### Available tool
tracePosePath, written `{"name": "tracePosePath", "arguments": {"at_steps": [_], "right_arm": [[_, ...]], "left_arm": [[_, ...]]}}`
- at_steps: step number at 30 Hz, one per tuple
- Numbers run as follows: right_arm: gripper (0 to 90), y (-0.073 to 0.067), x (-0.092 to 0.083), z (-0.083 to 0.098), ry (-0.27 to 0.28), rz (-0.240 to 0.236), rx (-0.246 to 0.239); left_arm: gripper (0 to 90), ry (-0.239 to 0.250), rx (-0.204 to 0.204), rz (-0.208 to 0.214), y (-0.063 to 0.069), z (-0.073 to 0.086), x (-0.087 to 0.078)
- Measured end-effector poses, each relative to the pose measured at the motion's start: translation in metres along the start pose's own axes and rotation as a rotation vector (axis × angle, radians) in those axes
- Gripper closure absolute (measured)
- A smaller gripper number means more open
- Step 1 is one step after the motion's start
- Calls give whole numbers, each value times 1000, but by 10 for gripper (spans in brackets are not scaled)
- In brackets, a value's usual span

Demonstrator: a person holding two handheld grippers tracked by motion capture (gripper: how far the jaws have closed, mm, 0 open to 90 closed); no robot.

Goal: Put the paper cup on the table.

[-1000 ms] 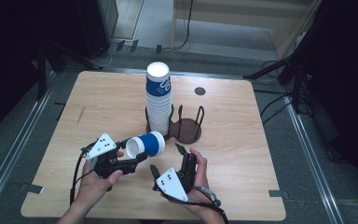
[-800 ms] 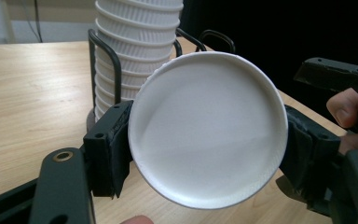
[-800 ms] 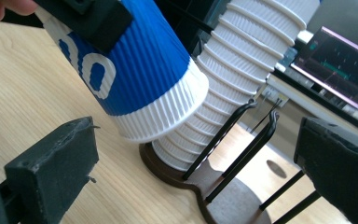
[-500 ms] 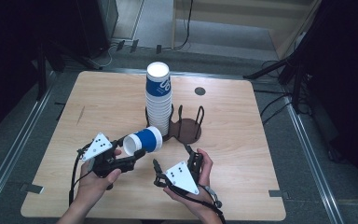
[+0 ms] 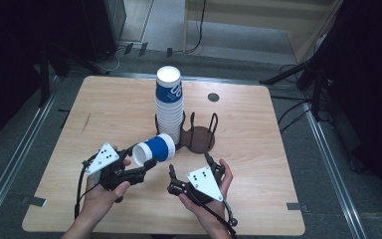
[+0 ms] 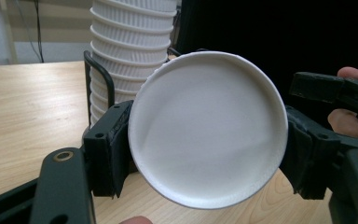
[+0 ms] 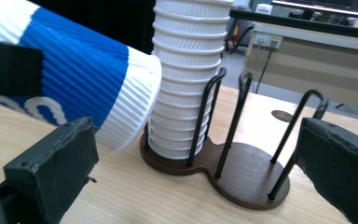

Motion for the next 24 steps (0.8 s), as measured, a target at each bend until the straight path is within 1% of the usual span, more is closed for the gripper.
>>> {"name": "tracePosePath", "arguments": {"at_steps": [2,3,4,6,7,8,9,10,11,12,13,14,15,16,18,19,20,21,22,23,24], "right_arm": [[0,0,0,-1,1,3,3],[0,1,0,-4,2,9,25],[0,1,0,-4,2,9,25],[0,1,-1,-8,5,3,73],[0,-1,-1,-11,-4,6,110],[0,-1,-1,-11,-4,6,110],[0,-4,-1,-13,-6,5,145],[0,-4,-1,-13,-6,5,145],[0,-6,-2,-15,-7,13,182],[0,-6,-2,-15,-7,13,182],[0,-6,-2,-16,-5,14,209],[0,-6,-2,-17,-9,10,272],[0,-6,-2,-17,-9,9,291],[0,-6,-2,-17,-9,9,291],[0,-8,-2,-18,-14,18,361],[0,-8,-2,-18,-14,18,361],[0,-11,-3,-18,-17,17,404],[0,-12,-3,-18,-15,12,416],[0,-12,-3,-18,-15,12,416],[0,-14,-4,-19,-10,8,464],[0,-14,-4,-19,-10,8,464]], "left_arm": [[285,1,5,7,2,0,0],[285,4,11,5,2,1,0],[285,10,16,5,3,1,1],[285,20,16,2,3,2,2],[285,24,17,2,3,3,2],[285,28,18,4,4,3,2],[286,38,22,3,4,4,3],[285,38,22,3,4,4,3],[286,44,23,0,4,5,4],[286,44,23,0,4,5,4],[286,50,23,0,4,5,4],[286,57,20,0,5,5,4],[286,57,20,0,5,5,4],[286,60,24,-1,5,5,4],[286,67,21,-2,6,6,4],[286,67,21,-2,6,6,4],[286,70,20,1,6,7,5],[286,70,20,1,6,7,5],[286,72,25,5,7,7,5],[286,76,26,9,7,8,5],[286,76,26,9,7,8,5]]}}
Point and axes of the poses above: each handheld gripper's, and its own axes: x roughly forward along the jaws, z roughly out of its underside, y roughly to its right, the point moved 3 cm from there along x, roughly forward along the jaws
